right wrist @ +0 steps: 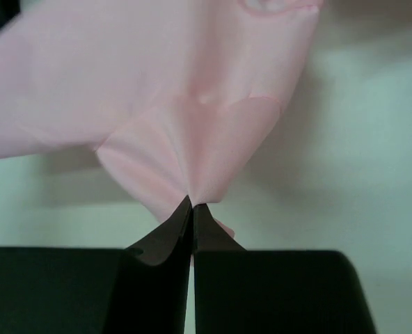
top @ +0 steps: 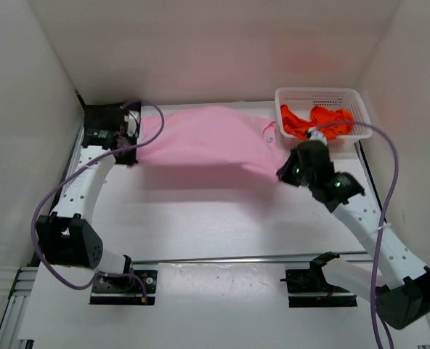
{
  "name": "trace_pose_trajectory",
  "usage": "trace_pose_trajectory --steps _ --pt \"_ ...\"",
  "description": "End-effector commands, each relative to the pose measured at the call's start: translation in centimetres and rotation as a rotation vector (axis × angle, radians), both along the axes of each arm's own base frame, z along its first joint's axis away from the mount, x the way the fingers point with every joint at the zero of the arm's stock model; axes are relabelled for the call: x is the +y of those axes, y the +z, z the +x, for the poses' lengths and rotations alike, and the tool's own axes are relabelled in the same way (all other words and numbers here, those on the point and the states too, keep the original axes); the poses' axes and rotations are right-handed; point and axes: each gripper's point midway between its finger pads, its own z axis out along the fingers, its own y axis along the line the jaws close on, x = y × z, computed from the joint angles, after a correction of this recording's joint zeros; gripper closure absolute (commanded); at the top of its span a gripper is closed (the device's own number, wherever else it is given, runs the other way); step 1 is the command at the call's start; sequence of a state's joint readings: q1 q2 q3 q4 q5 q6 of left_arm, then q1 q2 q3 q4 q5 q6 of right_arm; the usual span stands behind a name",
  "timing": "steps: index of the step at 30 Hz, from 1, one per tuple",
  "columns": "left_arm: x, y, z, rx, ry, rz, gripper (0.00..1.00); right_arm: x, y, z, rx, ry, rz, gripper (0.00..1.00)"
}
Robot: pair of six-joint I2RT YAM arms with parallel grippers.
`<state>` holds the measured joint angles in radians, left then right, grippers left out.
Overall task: Fold and stack the t-shirts
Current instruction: Flatten out the tshirt, then grap the side of the flattened tshirt closest away from the robot with both arms
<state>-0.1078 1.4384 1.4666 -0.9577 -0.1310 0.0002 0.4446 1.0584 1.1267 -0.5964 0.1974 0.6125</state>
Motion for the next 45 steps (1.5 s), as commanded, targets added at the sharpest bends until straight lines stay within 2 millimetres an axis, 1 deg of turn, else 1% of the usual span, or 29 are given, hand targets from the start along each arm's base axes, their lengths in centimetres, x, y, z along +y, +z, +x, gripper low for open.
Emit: trace_pose_trajectory --steps 1,2,3,4,5,6,8,9,10,12,13,14,15,18,22,23,24,25,27,28,30,31,33,34,36,37,42,44,45 --pt "0.3 -5.4 -5.7 0.201 -0.009 0.017 0.9 0.8 -5.6 -5.4 0.118 -0.009 0.064 1.0" --pt "0.5 -6.9 -6.8 0.246 -0.009 0.021 0.9 1.1 -7.5 -6.8 0.158 -0.003 0.071 1.0" --pt "0.6 -8.2 -7.9 0.279 -0.009 0.025 0.9 0.8 -11.9 -8.9 0.249 -0.001 0.041 1.0" --pt "0.8 -11.2 -10.1 0.37 -0.009 0.035 0.9 1.7 -13.3 -10.9 0.292 0.02 0.067 1.0" --pt "0.9 -12.6 -11.1 0.409 -0.009 0.039 0.9 1.8 -14.8 -12.1 0.326 0.021 0.06 1.0" --pt "1.1 -14.5 -12.8 0.459 -0.008 0.045 0.9 1.7 -17.5 -14.3 0.385 0.052 0.005 1.0" --pt "1.3 -16.3 -14.5 0.51 -0.008 0.05 0.9 1.5 -18.9 -15.9 0.432 0.031 -0.013 1.0" --pt "1.6 -17.0 -15.1 0.528 -0.003 0.064 0.9 1.9 -19.5 -16.9 0.441 0.062 -0.036 1.0" --pt "1.8 -18.2 -16.7 0.578 -0.003 0.069 0.9 1.9 -19.8 -17.1 0.435 0.061 -0.047 1.0" --pt "2.1 -18.8 -17.5 0.59 0.002 0.084 0.9 1.8 -20.5 -17.6 0.457 0.066 -0.086 1.0" --pt "2.2 -19.4 -18.4 0.615 0.002 0.087 0.88 2.3 -19.9 -17.5 0.45 0.078 -0.079 1.0" --pt "2.3 -19.4 -18.6 0.611 0.002 0.086 0.87 2.5 -19.8 -17.4 0.448 0.086 -0.086 1.0" --pt "2.3 -19.5 -19.1 0.629 0.002 0.088 0.87 1.9 -20.1 -17.3 0.446 0.069 -0.116 1.0" --pt "2.6 -19.2 -19.8 0.636 0.005 0.098 0.84 1.6 -19.4 -16.7 0.415 0.054 -0.135 1.0" --pt "2.8 -17.7 -18.7 0.584 0.019 0.097 0.83 1.6 -17.4 -14.9 0.324 0.049 -0.146 1.0" --pt "2.6 -16.9 -17.5 0.547 0.02 0.093 0.83 1.6 -16.7 -14.1 0.314 0.033 -0.143 1.0" --pt "2.6 -16.6 -17.0 0.538 0.02 0.092 0.83 1.6 -16.3 -13.5 0.296 0.052 -0.166 1.0" --pt "2.4 -16.6 -16.8 0.557 0.016 0.086 0.83 0.9 -16.3 -12.6 0.303 0.023 -0.19 1.0" --pt "2.2 -15.7 -15.0 0.531 0.017 0.083 0.83 1.4 -15.0 -10.8 0.275 0.027 -0.177 1.0" --pt "2.2 -15.5 -14.6 0.537 0.017 0.083 0.83 0.7 -15.3 -9.7 0.281 0.023 -0.219 1.0" --pt "2.0 -15.2 -13.0 0.534 0.017 0.083 0.82 1.2 -14.4 -7.9 0.264 0.036 -0.199 1.0" --pt "1.8 -15.1 -12.7 0.541 0.012 0.074 0.8 0.6 -15.0 -7.0 0.283 0.037 -0.227 1.0" --pt "1.7 -15.1 -11.6 0.549 0.012 0.075 0.78 0.8 -14.8 -5.5 0.282 0.048 -0.224 1.0" --pt "1.7 -15.2 -11.4 0.555 0.012 0.075 0.78 0.3 -15.6 -4.8 0.308 0.048 -0.253 1.0" --pt "1.9 -15.9 -11.3 0.586 0.021 0.076 0.78 0.4 -15.3 -3.4 0.303 0.05 -0.261 1.0" --pt "1.9 -16.1 -11.4 0.598 0.021 0.077 0.78 0.1 -15.9 -2.6 0.319 0.04 -0.277 1.0" --pt "2.5 -16.9 -10.5 0.612 0.045 0.081 0.78 0.4 -15.6 -0.3 0.327 0.062 -0.284 1.0" --pt "2.6 -16.9 -10.0 0.602 0.055 0.062 0.78 0.8 -15.9 0.3 0.342 0.08 -0.275 1.0" --pt "2.7 -16.9 -10.0 0.603 0.061 0.049 0.77 0.4 -16.3 0.4 0.353 0.078 -0.286 1.0"
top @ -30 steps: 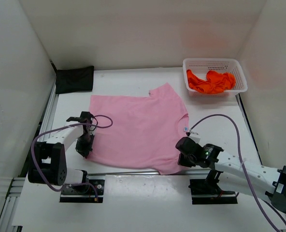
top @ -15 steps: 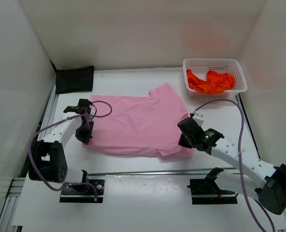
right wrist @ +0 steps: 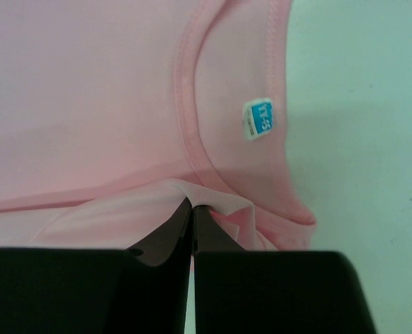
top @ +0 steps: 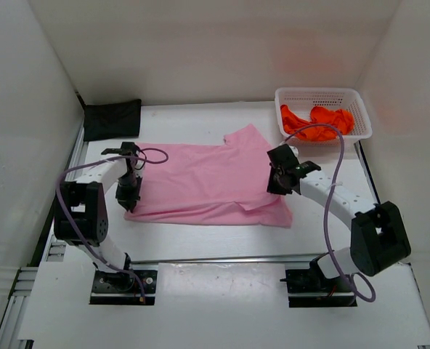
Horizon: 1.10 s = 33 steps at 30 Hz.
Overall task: Fold and stack the t-shirts
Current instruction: Grap the side of the flattened tshirt closest away from the robot with both arms, then fold the flattened tshirt in 1/3 of the way
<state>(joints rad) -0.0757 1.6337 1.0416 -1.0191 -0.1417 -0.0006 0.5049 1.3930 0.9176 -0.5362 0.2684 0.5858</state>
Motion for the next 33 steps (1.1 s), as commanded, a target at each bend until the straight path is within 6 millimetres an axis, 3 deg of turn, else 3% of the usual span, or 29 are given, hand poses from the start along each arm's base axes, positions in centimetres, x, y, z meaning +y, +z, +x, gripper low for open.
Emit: trace_pose_trajectory --steps 1,5,8,10,11,13,14,15,16,19,20,24,27,28,29,32,33 --pt "0.8 1.3 2.3 -0.079 0.05 -0.023 0.77 0.9 0.9 2.0 -0.029 0.058 0.015 1.0" --pt "1.5 2.1 4.0 -0.132 0.101 -0.065 0.74 0.9 -0.1 2.4 0.005 0.072 0.0 1.0" --pt "2.0 2.1 5.3 -0.141 0.153 -0.133 0.61 1.1 -0.8 2.8 0.031 0.081 0.005 1.0" --pt "2.2 1.9 5.7 -0.128 0.182 -0.171 0.59 1.3 -1.0 3.4 0.042 0.077 0.011 1.0" --pt "3.2 1.7 6.3 -0.129 0.218 -0.181 0.54 1.5 -1.1 3.8 0.044 0.077 0.009 1.0" --pt "4.1 1.7 6.9 -0.139 0.26 -0.209 0.54 1.7 -1.1 3.9 0.048 0.091 0.015 1.0" --pt "5.3 2.5 7.7 -0.177 0.294 -0.219 0.54 1.8 -1.2 4.3 0.053 0.086 0.022 1.0" --pt "5.5 2.5 7.7 -0.18 0.307 -0.231 0.54 1.9 -1.2 4.6 0.053 0.086 0.022 1.0" --pt "5.7 3.8 8.4 -0.243 0.298 -0.225 0.54 2.2 -0.9 4.8 0.048 0.091 0.033 1.0" --pt "5.1 4.9 8.3 -0.335 0.235 -0.138 0.53 2.3 -0.8 5.0 0.054 0.092 0.051 1.0" --pt "3.6 6.1 8.5 -0.399 0.179 -0.13 0.51 2.0 -0.8 5.1 0.053 0.083 0.051 1.0" --pt "0.9 3.6 5.0 -0.339 0.089 -0.114 0.51 2.5 -0.6 5.6 0.057 0.088 0.06 1.0" --pt "0.7 2.0 4.5 -0.308 0.063 -0.068 0.5 2.3 -1.0 6.0 0.084 0.078 0.049 0.79" --pt "0.6 1.6 4.7 -0.302 0.053 -0.057 0.5 1.9 -1.4 6.0 0.108 0.068 0.04 0.59" --pt "0.7 1.3 5.0 -0.292 0.054 -0.047 0.5 1.9 -1.2 6.0 0.108 0.067 0.04 0.52" --pt "2.0 0.9 7.2 -0.292 0.065 0.025 0.47 1.4 -0.9 6.7 0.1 0.048 0.022 0.36" --pt "2.2 0.9 7.8 -0.292 0.067 0.036 0.47 1.1 -0.5 6.7 0.092 0.041 0.01 0.36"
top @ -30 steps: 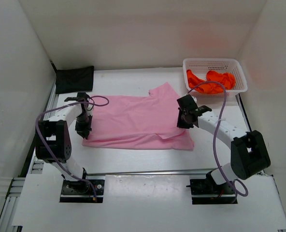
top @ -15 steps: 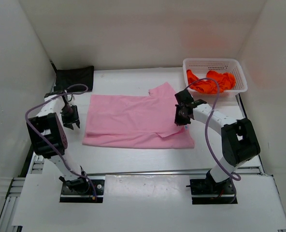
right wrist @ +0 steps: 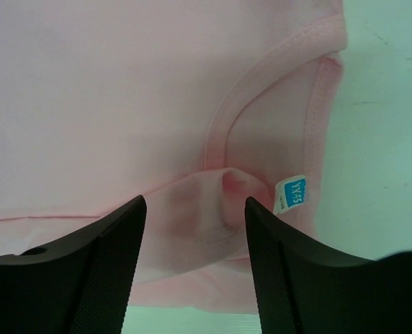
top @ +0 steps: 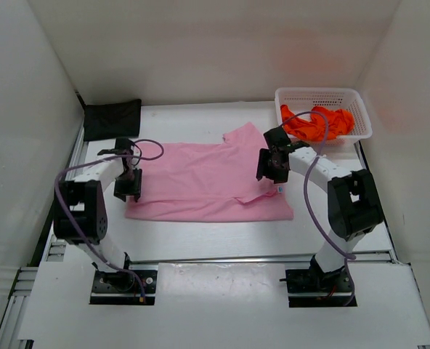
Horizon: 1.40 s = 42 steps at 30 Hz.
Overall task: Fold and stack the t-shirts
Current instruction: Fold the flattened tshirt in 1/3 of the way
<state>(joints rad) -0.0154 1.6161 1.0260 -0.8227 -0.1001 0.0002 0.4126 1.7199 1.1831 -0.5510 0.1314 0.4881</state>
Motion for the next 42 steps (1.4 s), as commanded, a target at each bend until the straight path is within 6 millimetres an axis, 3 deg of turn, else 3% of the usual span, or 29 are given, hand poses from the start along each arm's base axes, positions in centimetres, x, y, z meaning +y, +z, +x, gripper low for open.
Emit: trace_pose_trajectory --steps 1,6,12,15,19,24,27,30,32,34,35,36,37,38,39,40,42 --pt "1.9 1.2 4.4 -0.093 0.033 0.088 0.47 -1.0 2.5 0.9 -0.047 -0.025 -0.012 0.35" --pt "2.4 0.7 5.6 -0.066 0.049 0.082 0.39 -3.2 3.2 -0.9 -0.065 -0.063 -0.014 0.33" --pt "3.1 0.5 4.6 0.006 0.131 -0.098 0.32 -6.3 3.6 -5.2 -0.086 -0.113 0.023 0.29" --pt "3.7 2.1 4.6 -0.042 0.173 -0.177 0.3 -6.7 1.7 -8.1 -0.009 -0.112 0.059 0.28" --pt "2.8 2.8 2.1 -0.061 0.18 -0.234 0.29 -7.3 -1.6 -11.4 0.102 -0.144 0.086 0.27" --pt "0.2 0.2 -2.2 0.082 0.154 -0.283 0.28 -6.5 -2.8 -11.0 0.125 -0.206 0.237 0.27" --pt "0.0 -1.8 -3.5 0.153 0.163 -0.291 0.27 -5.8 -3.4 -10.5 0.139 -0.219 0.296 0.27" --pt "0.1 -3.1 -4.0 0.197 0.17 -0.284 0.27 -5.2 -3.7 -10.4 0.161 -0.224 0.33 0.37" --pt "0.0 -3.5 -4.2 0.215 0.172 -0.286 0.31 -4.5 -3.7 -10.7 0.189 -0.22 0.366 0.43" --pt "-0.2 -3.7 -4.3 0.225 0.173 -0.299 0.48 -4.6 -4.0 -11.1 0.199 -0.222 0.364 0.53" --pt "-0.4 -3.7 -4.3 0.224 0.172 -0.309 0.57 -4.6 -4.2 -11.4 0.212 -0.233 0.364 0.58" --pt "-0.6 -3.6 -4.2 0.222 0.17 -0.324 0.77 -4.6 -4.1 -11.4 0.203 -0.231 0.366 0.64" --pt "-0.6 -3.6 -4.2 0.222 0.17 -0.324 0.87 -4.7 -4.2 -11.6 0.213 -0.24 0.375 0.72" --pt "-0.6 -3.3 -4.4 0.222 0.18 -0.339 0.9 -5.0 -4.3 -12.1 0.237 -0.257 0.37 0.89" --pt "-0.8 -3.0 -4.5 0.221 0.179 -0.35 0.9 -5.3 -4.0 -12.1 0.23 -0.266 0.373 0.94" --pt "-0.4 -2.7 -4.6 0.218 0.197 -0.352 0.9 -5.4 -4.1 -13.1 0.253 -0.26 0.363 1.0" --pt "0.6 -1.4 -5.3 0.205 0.239 -0.347 0.9 -6.3 -3.3 -13.5 0.225 -0.275 0.346 1.0"
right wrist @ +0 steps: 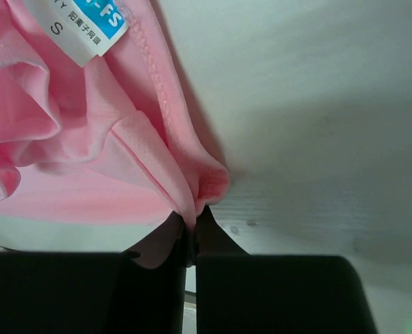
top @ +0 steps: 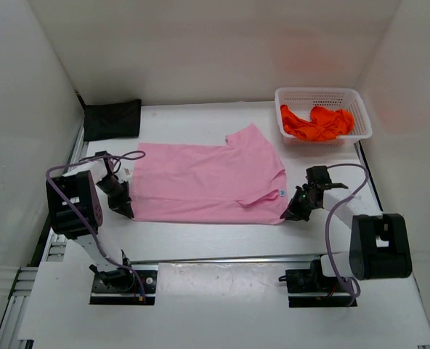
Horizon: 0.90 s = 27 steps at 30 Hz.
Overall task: Fold and stack the t-shirts
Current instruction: Fold the flattened tshirt in 1/3 of the way
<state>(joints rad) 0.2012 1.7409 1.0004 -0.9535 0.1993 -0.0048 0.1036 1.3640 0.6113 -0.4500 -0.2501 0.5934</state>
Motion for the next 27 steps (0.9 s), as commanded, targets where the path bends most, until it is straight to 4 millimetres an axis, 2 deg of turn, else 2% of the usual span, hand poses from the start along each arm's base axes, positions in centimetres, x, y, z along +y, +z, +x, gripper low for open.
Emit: trace_pose_trajectory --steps 1,2,4,6,8,9,10,13,17,19,22,23,24,26,27 --pt "1.3 1.9 -0.6 -0.042 0.061 0.003 0.9 -1.0 1.0 -2.0 0.008 -0.011 -0.016 1.0" --pt "2.3 2.3 -1.0 -0.039 0.071 0.051 0.9 -1.4 1.2 -3.0 0.029 -0.007 -0.038 1.0" --pt "3.1 3.2 -3.1 -0.021 0.081 0.114 0.9 -2.3 1.5 -4.2 0.022 -0.03 -0.075 1.0" --pt "4.5 3.3 -4.6 0.0 0.076 0.21 0.9 -2.3 1.8 -5.6 0.035 -0.05 -0.07 1.0" --pt "4.5 3.2 -7.2 0.051 0.068 0.239 0.89 -1.7 1.0 -7.5 0.074 -0.057 -0.025 1.0" --pt "4.6 3.1 -8.0 0.071 0.065 0.256 0.77 -1.5 1.0 -7.9 0.069 -0.071 -0.009 1.0" --pt "4.2 2.8 -9.4 0.11 0.059 0.246 0.69 -1.5 0.1 -9.1 0.095 -0.071 -0.012 1.0" --pt "4.0 2.2 -11.3 0.148 0.052 0.256 0.5 -1.1 -0.7 -10.1 0.112 -0.106 0.011 0.96" --pt "4.6 1.8 -11.6 0.146 0.049 0.297 0.39 -1.2 -1.2 -10.8 0.13 -0.119 -0.014 0.85" --pt "5.9 2.3 -10.2 0.096 0.056 0.362 0.39 -1.5 -1.4 -11.5 0.16 -0.137 -0.039 0.75" --pt "6.6 5.5 -5.7 -0.078 0.0 0.462 0.39 -2.1 -1.6 -11.8 0.166 -0.173 -0.09 0.68" --pt "5.5 7.0 -3.8 -0.175 -0.056 0.473 0.39 -2.2 -1.5 -11.6 0.155 -0.179 -0.098 0.68" --pt "4.6 9.4 -1.2 -0.286 -0.078 0.465 0.39 -2.3 -1.4 -11.5 0.157 -0.197 -0.106 0.68" --pt "0.6 12.0 1.3 -0.409 -0.17 0.356 0.38 -2.2 -1.3 -11.5 0.15 -0.197 -0.11 0.68" --pt "-3.0 14.8 2.8 -0.505 -0.274 0.295 0.38 -2.3 -1.4 -11.4 0.151 -0.212 -0.117 0.68"
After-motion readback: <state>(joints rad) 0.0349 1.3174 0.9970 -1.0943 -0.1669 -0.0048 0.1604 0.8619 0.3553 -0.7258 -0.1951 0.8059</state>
